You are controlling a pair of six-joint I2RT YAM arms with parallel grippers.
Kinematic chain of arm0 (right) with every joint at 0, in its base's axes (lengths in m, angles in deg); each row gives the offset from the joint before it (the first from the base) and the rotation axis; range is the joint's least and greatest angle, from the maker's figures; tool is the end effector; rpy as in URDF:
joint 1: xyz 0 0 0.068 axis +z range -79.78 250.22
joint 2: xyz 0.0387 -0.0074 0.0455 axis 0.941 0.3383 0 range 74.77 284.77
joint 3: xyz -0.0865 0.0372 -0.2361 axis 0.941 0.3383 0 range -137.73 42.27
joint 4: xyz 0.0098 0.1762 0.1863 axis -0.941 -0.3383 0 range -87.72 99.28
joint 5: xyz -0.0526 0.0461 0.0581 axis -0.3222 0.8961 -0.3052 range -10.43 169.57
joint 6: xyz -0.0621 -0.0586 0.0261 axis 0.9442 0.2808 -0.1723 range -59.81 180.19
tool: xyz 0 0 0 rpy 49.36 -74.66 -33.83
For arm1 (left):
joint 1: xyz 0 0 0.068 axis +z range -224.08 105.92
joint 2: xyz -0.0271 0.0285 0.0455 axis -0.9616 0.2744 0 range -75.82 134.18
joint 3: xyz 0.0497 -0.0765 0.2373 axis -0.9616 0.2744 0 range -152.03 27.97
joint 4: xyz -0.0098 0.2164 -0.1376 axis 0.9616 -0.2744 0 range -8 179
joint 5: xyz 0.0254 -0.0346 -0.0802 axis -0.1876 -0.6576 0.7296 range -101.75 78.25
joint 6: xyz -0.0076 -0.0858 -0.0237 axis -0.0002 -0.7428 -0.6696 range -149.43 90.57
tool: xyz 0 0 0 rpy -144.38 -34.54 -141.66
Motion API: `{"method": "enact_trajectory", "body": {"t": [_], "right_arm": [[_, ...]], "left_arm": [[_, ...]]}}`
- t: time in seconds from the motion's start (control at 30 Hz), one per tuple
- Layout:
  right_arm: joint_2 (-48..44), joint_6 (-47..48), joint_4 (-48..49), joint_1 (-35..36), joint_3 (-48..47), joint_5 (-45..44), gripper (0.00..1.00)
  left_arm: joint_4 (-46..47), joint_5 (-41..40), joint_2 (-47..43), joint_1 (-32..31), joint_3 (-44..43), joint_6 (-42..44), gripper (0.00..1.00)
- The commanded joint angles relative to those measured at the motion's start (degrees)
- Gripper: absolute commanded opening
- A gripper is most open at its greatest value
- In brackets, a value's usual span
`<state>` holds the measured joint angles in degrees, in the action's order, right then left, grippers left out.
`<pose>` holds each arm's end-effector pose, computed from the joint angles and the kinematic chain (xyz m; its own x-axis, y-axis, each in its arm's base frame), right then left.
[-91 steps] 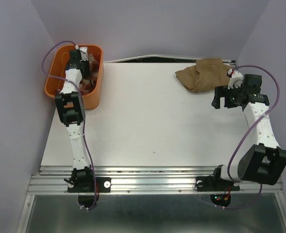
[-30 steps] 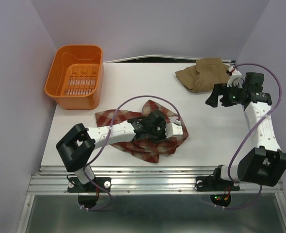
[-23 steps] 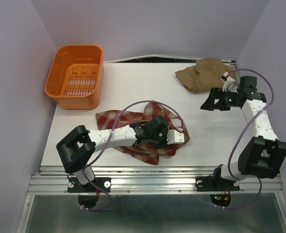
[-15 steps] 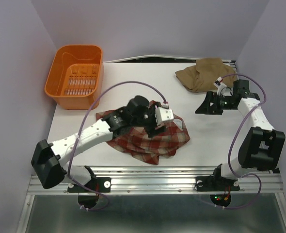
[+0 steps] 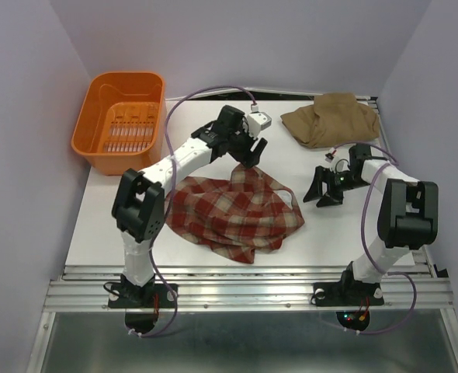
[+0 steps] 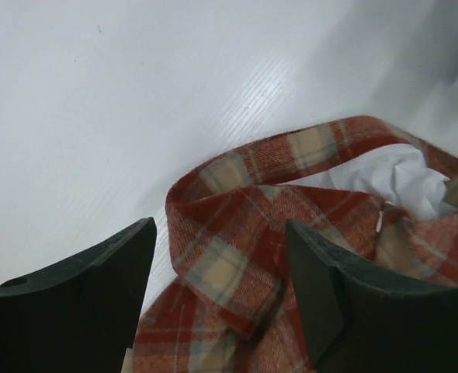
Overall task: Fold and stack the skirts
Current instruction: Flatten the skirt out
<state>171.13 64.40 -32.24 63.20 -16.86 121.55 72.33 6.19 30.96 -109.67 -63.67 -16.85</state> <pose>0.3047 0.0161 0.1288 -0.9679 0.0644 -0.2429 -0.1100 0.7605 0.6399 0.3639 -0.2907 0.2641 -0.2513 0.4347 -0.8648 0.8415 0.5396 0.0267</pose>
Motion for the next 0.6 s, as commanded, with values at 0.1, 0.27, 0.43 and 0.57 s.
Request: {"method": "enact_trajectory", "body": {"t": [0.1, 0.27, 0.43, 0.57], "right_arm": [[3.13, 0.01, -1.54, 0.87, 0.95, -1.81, 0.77], [6.21, 0.63, -2.69, 5.09, 0.69, -1.72, 0.77], [8.76, 0.98, -3.13, 9.14, 0.51, -0.67, 0.77], [10.52, 1.77, -3.92, 9.75, -0.28, 1.00, 0.66]], "left_arm": [[-4.33, -0.44, 8.70, 1.23, -11.89, -2.21, 0.79], [-5.83, -3.69, 13.62, 1.23, -14.80, -0.98, 0.79], [-8.03, -2.29, 14.07, 2.28, -11.64, 0.52, 0.72], [-9.09, 3.85, 13.89, 2.81, -9.53, 0.61, 0.58]]}}
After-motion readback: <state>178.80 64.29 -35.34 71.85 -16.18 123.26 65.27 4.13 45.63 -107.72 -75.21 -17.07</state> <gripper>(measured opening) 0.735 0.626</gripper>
